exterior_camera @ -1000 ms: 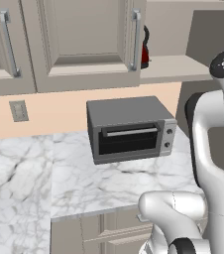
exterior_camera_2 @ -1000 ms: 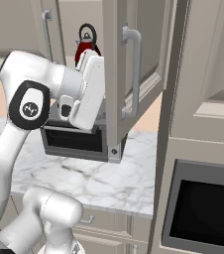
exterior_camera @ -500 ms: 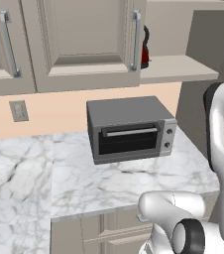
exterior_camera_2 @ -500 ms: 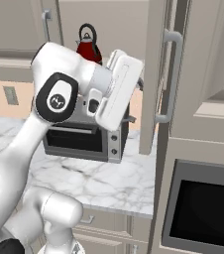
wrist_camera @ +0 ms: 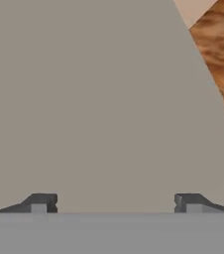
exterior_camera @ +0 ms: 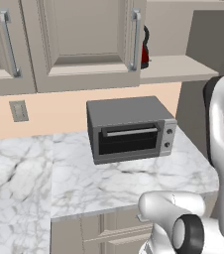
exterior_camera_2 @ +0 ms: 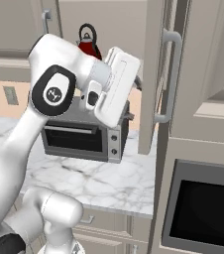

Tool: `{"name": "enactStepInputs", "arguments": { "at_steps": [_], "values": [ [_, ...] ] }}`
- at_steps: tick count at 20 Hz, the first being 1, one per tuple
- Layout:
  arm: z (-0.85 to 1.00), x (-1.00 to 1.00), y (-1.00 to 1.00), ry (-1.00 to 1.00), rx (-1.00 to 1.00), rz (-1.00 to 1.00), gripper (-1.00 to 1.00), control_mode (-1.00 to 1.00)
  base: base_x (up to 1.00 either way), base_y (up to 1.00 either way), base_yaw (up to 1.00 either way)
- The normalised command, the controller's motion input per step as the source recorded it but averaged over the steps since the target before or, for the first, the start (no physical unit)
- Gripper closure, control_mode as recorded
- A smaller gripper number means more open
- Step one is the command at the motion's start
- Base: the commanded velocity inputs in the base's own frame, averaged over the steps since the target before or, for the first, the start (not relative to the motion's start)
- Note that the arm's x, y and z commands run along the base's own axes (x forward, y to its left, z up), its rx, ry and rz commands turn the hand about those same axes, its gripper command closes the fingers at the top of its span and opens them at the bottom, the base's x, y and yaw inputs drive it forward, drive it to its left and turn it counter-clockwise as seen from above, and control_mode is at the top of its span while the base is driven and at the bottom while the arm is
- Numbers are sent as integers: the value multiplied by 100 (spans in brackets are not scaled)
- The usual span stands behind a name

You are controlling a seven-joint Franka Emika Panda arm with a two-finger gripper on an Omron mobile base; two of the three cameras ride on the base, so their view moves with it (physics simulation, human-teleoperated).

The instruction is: Open the cabinet, pick the kettle from the cabinet, and place it in the sink.

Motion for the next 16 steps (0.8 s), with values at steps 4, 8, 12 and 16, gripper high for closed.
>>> {"name": "enactStepInputs", "arguments": {
  "at_steps": [4, 8, 12, 16],
  "values": [
    [-1, 0, 65, 6, -6, 19, -100, -100, 0, 0, 0],
    [8, -1, 68, 15, -4, 28, -100, -100, 0, 0, 0],
    [11, -9, 58, 13, -3, 43, -100, -100, 0, 0, 0],
    [11, -15, 54, 10, -9, 53, -100, -100, 0, 0, 0]
  ]
}}
